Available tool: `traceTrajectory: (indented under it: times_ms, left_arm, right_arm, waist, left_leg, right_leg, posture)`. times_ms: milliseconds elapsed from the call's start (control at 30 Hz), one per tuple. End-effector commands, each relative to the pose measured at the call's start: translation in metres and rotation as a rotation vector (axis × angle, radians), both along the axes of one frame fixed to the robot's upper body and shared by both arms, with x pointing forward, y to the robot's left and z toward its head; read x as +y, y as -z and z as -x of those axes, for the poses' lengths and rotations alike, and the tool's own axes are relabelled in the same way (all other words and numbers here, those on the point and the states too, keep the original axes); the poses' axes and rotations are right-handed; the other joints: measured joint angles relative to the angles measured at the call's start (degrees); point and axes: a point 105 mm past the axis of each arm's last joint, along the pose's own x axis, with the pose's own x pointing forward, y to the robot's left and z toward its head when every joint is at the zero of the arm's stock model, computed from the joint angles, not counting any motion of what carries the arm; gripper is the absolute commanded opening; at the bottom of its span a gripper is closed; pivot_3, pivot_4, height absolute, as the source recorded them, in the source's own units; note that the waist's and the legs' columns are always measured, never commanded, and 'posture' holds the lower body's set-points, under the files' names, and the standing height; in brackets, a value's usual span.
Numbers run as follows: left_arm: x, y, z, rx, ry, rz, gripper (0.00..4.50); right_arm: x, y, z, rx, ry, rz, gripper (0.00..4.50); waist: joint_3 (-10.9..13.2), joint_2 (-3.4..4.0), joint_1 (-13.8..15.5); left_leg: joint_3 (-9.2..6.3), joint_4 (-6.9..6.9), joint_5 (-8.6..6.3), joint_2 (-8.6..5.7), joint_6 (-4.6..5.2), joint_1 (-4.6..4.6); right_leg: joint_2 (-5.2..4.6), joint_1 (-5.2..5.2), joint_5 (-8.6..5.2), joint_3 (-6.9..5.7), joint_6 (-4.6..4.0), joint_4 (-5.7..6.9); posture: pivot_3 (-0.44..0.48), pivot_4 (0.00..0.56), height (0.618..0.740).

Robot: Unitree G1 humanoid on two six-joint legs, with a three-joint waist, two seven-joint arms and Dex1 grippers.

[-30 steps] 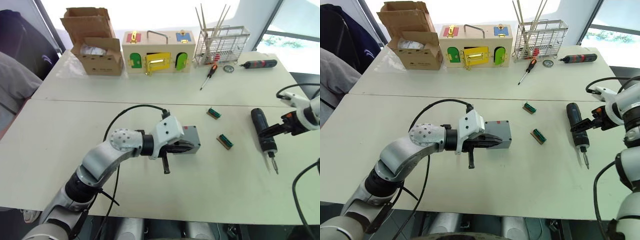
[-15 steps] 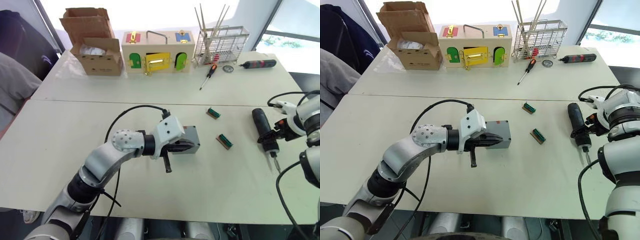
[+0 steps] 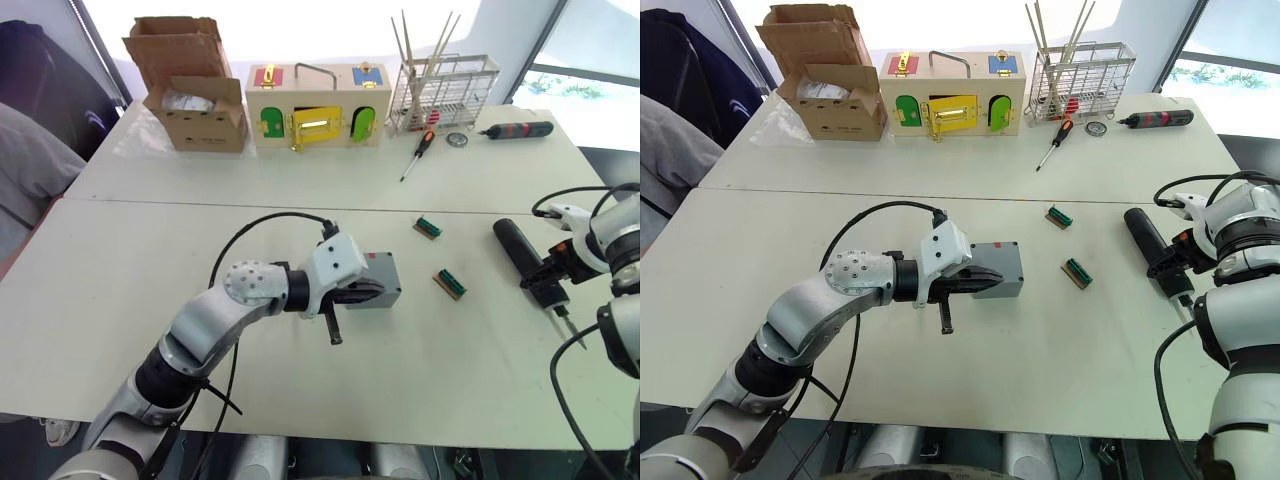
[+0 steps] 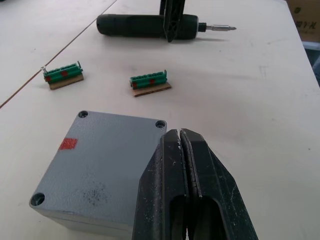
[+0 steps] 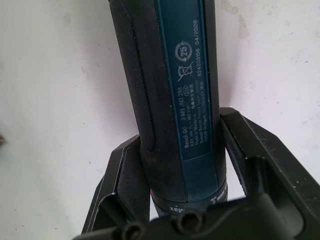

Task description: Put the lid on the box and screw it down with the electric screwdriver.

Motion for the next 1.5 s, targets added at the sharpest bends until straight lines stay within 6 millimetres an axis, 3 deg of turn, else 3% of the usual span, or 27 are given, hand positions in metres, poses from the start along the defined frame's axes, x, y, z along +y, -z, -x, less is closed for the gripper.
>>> traceTrajectory:
  times_ms: [33, 133, 233, 367, 500, 633, 833, 1100, 1300, 1500]
  left_arm:
    - [0.005, -0.006, -0.001, -0.039, 0.017, -0.005, 0.00]
    - [0.011, -0.008, -0.005, -0.041, 0.022, -0.020, 0.00]
    - [0.017, -0.012, -0.011, -0.035, 0.016, -0.017, 0.00]
    - [0.027, -0.024, -0.029, -0.023, -0.042, 0.029, 0.00]
    - [0.037, -0.031, -0.039, -0.006, -0.068, 0.053, 0.00]
    - [0.041, -0.033, -0.042, 0.010, -0.066, 0.046, 0.00]
    - [0.033, -0.023, -0.043, 0.044, -0.022, -0.023, 0.00]
    - [0.027, 0.001, -0.047, 0.071, 0.017, -0.136, 0.00]
    - [0.025, 0.019, -0.050, 0.076, 0.020, -0.183, 0.00]
    - [0.026, 0.019, -0.048, 0.078, 0.026, -0.182, 0.00]
  right_arm:
    - [0.013, -0.067, -0.034, -0.336, 0.060, -0.126, 1.91]
    - [0.026, -0.129, -0.047, -0.589, 0.137, -0.344, 1.91]
    - [0.044, -0.168, -0.050, -0.749, 0.120, -0.580, 1.91]
    - [0.085, -0.213, -0.046, -1.196, -0.090, -0.789, 1.91]
    - [0.121, -0.198, -0.026, -1.375, -0.097, -0.806, 1.91]
    - [0.159, -0.182, -0.006, -1.398, -0.152, -0.877, 1.91]
    - [0.205, -0.158, 0.019, -1.401, -0.257, -0.899, 1.91]
    - [0.230, -0.131, 0.026, -1.374, -0.359, -0.781, 1.91]
    - [0.233, -0.119, 0.023, -1.389, -0.368, -0.723, 1.91]
    - [0.228, -0.112, 0.019, -1.402, -0.355, -0.679, 1.91]
  waist:
    - [0.09, 0.20, -0.29]
    - [0.27, 0.90, -1.08]
    - [0.29, 0.80, -1.04]
    - [0.23, 0.58, -1.07]
    - [0.22, 0.59, -1.16]
    - [0.22, 0.59, -1.09]
    - [0.19, 0.55, -1.42]
    - [0.19, 0.55, -1.55]
    - [0.18, 0.52, -1.36]
    - [0.17, 0.51, -1.37]
  left_leg:
    - [0.02, 0.00, 0.00, 0.00, 0.00, 0.00]
    - [0.25, -0.13, 0.01, 0.00, -0.02, -0.16]
    - [0.21, -0.73, 0.17, 0.07, -0.29, -0.18]
    - [-0.10, -0.79, 0.26, 0.22, -0.43, -0.14]
    - [-0.06, -0.65, 0.33, 0.18, -0.52, -0.09]
    - [-0.06, -0.65, 0.34, 0.04, -0.55, -0.35]
    - [-0.04, -0.64, 0.38, 0.04, -0.60, -0.30]
    - [-0.02, -0.67, 0.39, 0.05, -0.60, -0.27]
    - [-0.03, -0.67, 0.39, 0.05, -0.60, -0.26]
    - [-0.03, -0.67, 0.39, 0.05, -0.60, -0.25]
  right_leg:
    - [-0.01, -0.03, 0.00, 0.02, 0.00, 0.01]
    - [-0.06, -0.43, 0.00, 0.18, 0.00, 0.09]
    - [0.02, -0.65, 0.00, 0.06, 0.01, 0.12]
    - [0.14, -0.45, 0.01, -0.25, 0.02, 0.11]
    - [0.06, -0.51, 0.02, -0.15, 0.04, 0.43]
    - [0.00, -1.10, 0.02, -0.08, 0.04, 1.02]
    - [0.02, -1.08, 0.02, -0.08, 0.04, 1.02]
    - [0.06, -1.08, 0.01, -0.07, 0.04, 1.02]
    - [0.06, -1.07, 0.01, -0.08, 0.03, 1.00]
    - [0.06, -1.06, 0.01, -0.07, 0.03, 1.01]
  posture:
    - [0.000, 0.150, 0.740]
    - [0.000, 0.150, 0.740]
    - [0.000, 0.150, 0.740]
    - [0.000, 0.150, 0.740]
    - [0.000, 0.150, 0.740]
    - [0.000, 0.150, 0.740]
    - [0.000, 0.150, 0.740]
    - [0.000, 0.150, 0.740]
    - [0.000, 0.150, 0.740]
    - [0.000, 0.150, 0.740]
